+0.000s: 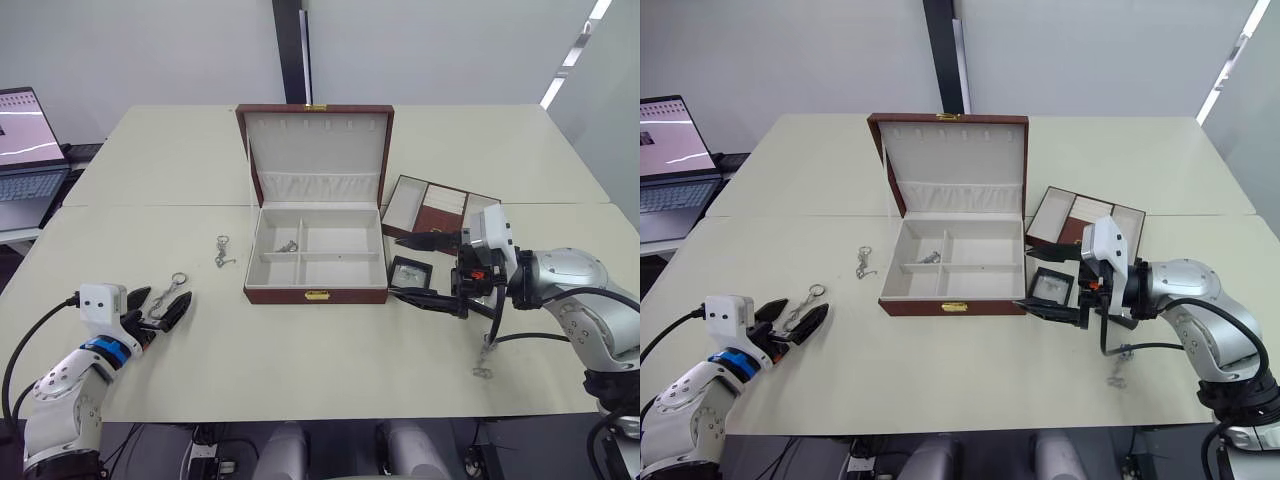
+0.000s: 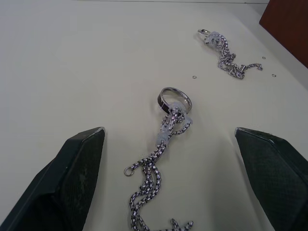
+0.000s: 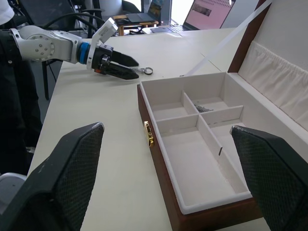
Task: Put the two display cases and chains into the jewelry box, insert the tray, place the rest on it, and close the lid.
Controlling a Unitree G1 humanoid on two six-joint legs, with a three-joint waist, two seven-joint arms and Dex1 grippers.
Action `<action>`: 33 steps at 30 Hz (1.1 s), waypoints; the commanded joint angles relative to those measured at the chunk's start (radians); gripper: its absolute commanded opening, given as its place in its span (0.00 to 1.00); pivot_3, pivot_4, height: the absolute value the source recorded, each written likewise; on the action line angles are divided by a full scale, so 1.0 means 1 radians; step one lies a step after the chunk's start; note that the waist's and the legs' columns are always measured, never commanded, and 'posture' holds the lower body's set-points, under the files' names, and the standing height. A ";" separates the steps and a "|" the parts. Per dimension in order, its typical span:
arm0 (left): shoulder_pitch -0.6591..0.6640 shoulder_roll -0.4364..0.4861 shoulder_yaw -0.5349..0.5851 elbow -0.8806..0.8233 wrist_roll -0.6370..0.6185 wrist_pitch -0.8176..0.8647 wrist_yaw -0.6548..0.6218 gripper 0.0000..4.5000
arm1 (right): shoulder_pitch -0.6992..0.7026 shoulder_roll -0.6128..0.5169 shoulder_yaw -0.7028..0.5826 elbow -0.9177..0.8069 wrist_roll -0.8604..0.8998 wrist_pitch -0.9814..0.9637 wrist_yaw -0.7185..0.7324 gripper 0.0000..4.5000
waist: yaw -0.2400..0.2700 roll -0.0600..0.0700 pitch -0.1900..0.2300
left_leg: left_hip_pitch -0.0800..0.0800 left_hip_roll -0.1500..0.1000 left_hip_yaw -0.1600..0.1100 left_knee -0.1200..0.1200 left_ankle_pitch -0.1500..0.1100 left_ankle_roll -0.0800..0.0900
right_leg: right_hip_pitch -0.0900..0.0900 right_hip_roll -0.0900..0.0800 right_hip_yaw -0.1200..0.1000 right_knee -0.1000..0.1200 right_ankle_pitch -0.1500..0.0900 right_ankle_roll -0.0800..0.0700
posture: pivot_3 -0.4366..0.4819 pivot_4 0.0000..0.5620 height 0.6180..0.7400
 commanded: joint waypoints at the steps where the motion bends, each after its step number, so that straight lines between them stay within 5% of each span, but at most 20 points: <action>1: 0.005 0.017 -0.019 0.026 0.014 0.031 -0.003 1.00 | 0.002 0.001 -0.019 -0.028 0.006 -0.003 -0.009 1.00 | 0.000 0.000 0.000 | 0.000 0.000 0.000 0.000 0.000 0.000 | 0.000 0.000 0.000 0.000 0.000 0.000 | 0.48 0.27 1.00; 9: 0.024 0.020 -0.038 0.041 0.034 0.035 -0.009 1.00 | 0.009 0.000 -0.021 -0.026 0.008 -0.006 -0.013 1.00 | 0.000 0.001 -0.001 | 0.001 0.000 0.000 0.000 0.000 0.000 | 0.000 0.000 0.000 0.000 0.000 0.000 | 0.48 0.27 1.00; 13: 0.029 0.018 -0.041 0.043 0.043 0.030 -0.005 0.81 | 0.008 0.002 -0.022 -0.023 0.012 -0.003 -0.012 1.00 | 0.000 0.003 -0.001 | 0.001 0.000 0.001 0.000 0.000 0.000 | 0.000 0.000 0.001 0.000 0.000 0.000 | 0.48 0.27 1.00; 25: 0.031 0.018 -0.043 0.045 0.057 0.023 0.006 0.04 | 0.016 -0.001 -0.025 -0.017 0.015 -0.003 -0.012 1.00 | 0.000 0.004 -0.002 | 0.001 0.000 0.001 0.000 0.000 0.000 | 0.000 -0.002 0.001 0.000 0.000 0.000 | 0.48 0.27 1.00; 33: 0.009 0.007 -0.034 0.035 0.049 0.000 0.016 0.01 | 0.017 0.000 -0.026 -0.012 0.012 -0.004 -0.014 1.00 | 0.000 0.004 -0.002 | 0.001 0.000 0.000 0.000 0.000 0.000 | 0.001 -0.003 0.000 0.000 0.000 0.000 | 0.48 0.27 1.00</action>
